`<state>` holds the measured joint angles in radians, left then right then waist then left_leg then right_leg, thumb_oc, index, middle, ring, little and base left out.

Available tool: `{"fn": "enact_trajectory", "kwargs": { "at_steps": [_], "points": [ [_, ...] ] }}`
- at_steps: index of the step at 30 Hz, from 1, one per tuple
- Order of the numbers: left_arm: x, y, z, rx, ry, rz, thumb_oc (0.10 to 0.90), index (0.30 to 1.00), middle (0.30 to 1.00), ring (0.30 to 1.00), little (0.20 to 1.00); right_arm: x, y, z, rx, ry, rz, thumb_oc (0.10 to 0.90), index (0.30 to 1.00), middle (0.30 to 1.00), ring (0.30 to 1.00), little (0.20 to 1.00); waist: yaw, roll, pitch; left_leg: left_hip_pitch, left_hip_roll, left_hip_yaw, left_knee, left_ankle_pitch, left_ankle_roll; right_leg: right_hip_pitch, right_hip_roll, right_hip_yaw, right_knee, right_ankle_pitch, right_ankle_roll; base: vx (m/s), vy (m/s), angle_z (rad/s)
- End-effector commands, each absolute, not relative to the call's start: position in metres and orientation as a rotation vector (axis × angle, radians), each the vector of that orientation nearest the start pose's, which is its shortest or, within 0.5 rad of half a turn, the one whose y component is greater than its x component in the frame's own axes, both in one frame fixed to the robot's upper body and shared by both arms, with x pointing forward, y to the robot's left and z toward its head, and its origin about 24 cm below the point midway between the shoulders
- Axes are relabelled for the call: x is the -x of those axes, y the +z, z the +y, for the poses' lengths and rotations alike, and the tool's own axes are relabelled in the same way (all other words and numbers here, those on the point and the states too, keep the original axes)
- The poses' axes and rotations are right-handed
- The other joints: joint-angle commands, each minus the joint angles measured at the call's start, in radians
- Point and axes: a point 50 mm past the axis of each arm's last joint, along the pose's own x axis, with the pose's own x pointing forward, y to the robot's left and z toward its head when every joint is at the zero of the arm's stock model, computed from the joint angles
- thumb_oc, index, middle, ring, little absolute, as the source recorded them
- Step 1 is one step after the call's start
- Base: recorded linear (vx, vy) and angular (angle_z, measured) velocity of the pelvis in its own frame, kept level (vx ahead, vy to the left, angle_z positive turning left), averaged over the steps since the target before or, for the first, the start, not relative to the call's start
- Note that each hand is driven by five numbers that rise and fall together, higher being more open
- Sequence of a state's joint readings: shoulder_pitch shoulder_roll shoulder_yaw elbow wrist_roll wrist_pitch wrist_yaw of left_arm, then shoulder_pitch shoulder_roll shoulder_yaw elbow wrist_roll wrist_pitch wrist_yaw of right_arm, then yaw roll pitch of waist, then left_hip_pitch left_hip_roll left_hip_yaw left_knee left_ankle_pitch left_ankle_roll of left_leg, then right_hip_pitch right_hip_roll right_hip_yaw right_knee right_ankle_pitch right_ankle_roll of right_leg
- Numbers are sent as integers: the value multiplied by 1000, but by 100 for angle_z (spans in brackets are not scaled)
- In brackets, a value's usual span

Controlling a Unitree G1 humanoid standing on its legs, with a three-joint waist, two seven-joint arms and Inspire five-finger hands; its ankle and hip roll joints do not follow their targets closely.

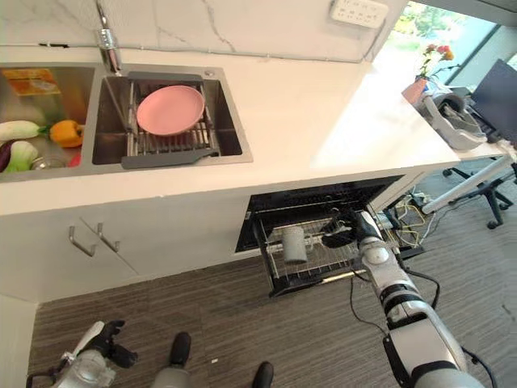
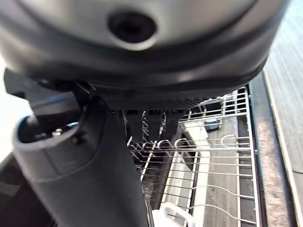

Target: Place the dishes in the dishwasher.

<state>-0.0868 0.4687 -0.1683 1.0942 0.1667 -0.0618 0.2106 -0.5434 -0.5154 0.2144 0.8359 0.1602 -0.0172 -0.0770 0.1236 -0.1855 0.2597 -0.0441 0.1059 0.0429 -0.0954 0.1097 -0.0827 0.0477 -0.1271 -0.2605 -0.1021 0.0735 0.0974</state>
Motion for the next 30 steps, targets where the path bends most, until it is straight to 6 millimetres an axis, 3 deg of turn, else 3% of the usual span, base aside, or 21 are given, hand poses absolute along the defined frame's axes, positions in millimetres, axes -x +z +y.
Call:
{"fn": "enact_trajectory", "kwargs": {
  "at_steps": [1,2,3,4,8,9,10,13,14,15,16,17,21,22,24,28,30],
  "points": [
    [-166,-98,320,-769,282,877,800,900,900,900,900,-331,108,-269,195,-342,-182,800,900,900,900,900,-22,7,-13,46,38,61,8,-87,-56,74,-67,18,15,-107,66,21,39,-5],
    [-165,-100,317,-761,288,880,800,900,900,900,900,-322,103,-266,131,-358,-218,800,900,900,900,900,-25,12,-16,42,37,59,8,-84,-54,71,-69,16,15,-103,67,51,39,-6],
    [-161,-104,315,-731,316,896,800,900,900,900,900,-302,106,-266,-43,-409,-330,800,900,900,900,900,-40,26,-21,42,35,57,8,-87,-52,71,-70,12,15,-106,67,26,23,-4],
    [-161,-104,315,-735,315,897,800,900,900,900,900,-301,105,-266,-44,-411,-327,800,900,900,900,900,-39,25,-23,42,35,56,8,-87,-52,72,-70,11,15,-107,67,46,19,-6],
    [-142,-118,303,-652,350,958,800,900,900,900,900,-261,118,-254,-265,-376,-526,800,900,900,900,900,-68,52,-39,45,35,53,8,-89,-52,79,-73,3,15,-112,66,29,14,1],
    [-142,-118,303,-652,350,958,800,900,900,900,900,-261,118,-254,-265,-376,-526,800,900,900,900,900,-68,52,-39,45,35,53,8,-89,-52,79,-73,3,15,-112,66,31,22,4],
    [-131,-126,295,-600,364,995,800,900,900,900,900,-244,132,-241,-472,-310,-662,800,900,900,900,900,-84,70,-48,50,37,57,8,-90,-52,82,-74,7,15,-112,66,0,0,0],
    [-121,-133,288,-524,385,1032,800,900,900,900,900,-230,145,-236,-563,-251,-762,800,900,900,900,900,-100,89,-60,56,38,64,8,-92,-53,82,-75,12,15,-113,66,30,20,-7],
    [-117,-137,282,-467,381,1042,800,900,900,900,900,-223,168,-229,-543,-153,-859,800,900,900,900,900,-111,105,-71,60,40,71,8,-92,-53,81,-74,21,15,-112,65,27,5,-7],
    [-117,-137,282,-466,380,1042,800,900,900,900,900,-223,168,-229,-543,-153,-858,800,900,900,900,900,-111,105,-71,60,40,71,8,-92,-53,80,-74,21,15,-112,65,13,-7,-7],
    [-118,-138,277,-439,368,1036,800,900,900,900,900,-217,191,-223,-488,-92,-947,800,900,900,900,900,-118,118,-78,62,43,77,8,-91,-54,78,-73,29,16,-111,66,0,-20,-5],
    [-117,-139,277,-433,371,1034,800,900,900,900,900,-216,199,-220,-480,-62,-981,800,900,900,900,900,-120,126,-81,64,44,79,8,-89,-53,77,-72,34,16,-110,65,0,-17,-7],
    [-117,-136,283,-424,421,1017,800,900,900,900,900,-220,210,-204,-517,42,-1000,800,900,900,900,900,-124,147,-86,71,51,85,8,-86,-55,75,-63,47,18,-111,60,0,-27,-16],
    [-119,-134,287,-412,438,1007,800,900,900,900,900,-221,215,-191,-492,157,-985,800,900,900,900,900,-122,154,-86,76,60,86,8,-82,-61,81,-56,48,19,-117,54,11,-69,-11],
    [-122,-133,286,-399,432,992,800,900,900,900,900,-223,223,-184,-402,219,-985,800,900,900,900,900,-117,160,-85,78,67,82,8,-74,-67,87,-43,51,18,-125,47,13,-81,-4],
    [-122,-131,289,-346,490,982,800,900,900,900,900,-225,233,-183,-306,227,-1014,800,900,900,900,900,-95,168,-53,28,69,53,9,-17,-87,91,-28,19,15,-139,30,-36,-53,11],
    [-118,-135,286,-372,464,1016,800,900,900,900,900,-224,237,-191,-237,183,-1031,800,900,900,900,900,-99,161,-44,-54,41,128,30,16,-67,88,-46,-19,15,-141,34,-100,25,53]
  ]
}}
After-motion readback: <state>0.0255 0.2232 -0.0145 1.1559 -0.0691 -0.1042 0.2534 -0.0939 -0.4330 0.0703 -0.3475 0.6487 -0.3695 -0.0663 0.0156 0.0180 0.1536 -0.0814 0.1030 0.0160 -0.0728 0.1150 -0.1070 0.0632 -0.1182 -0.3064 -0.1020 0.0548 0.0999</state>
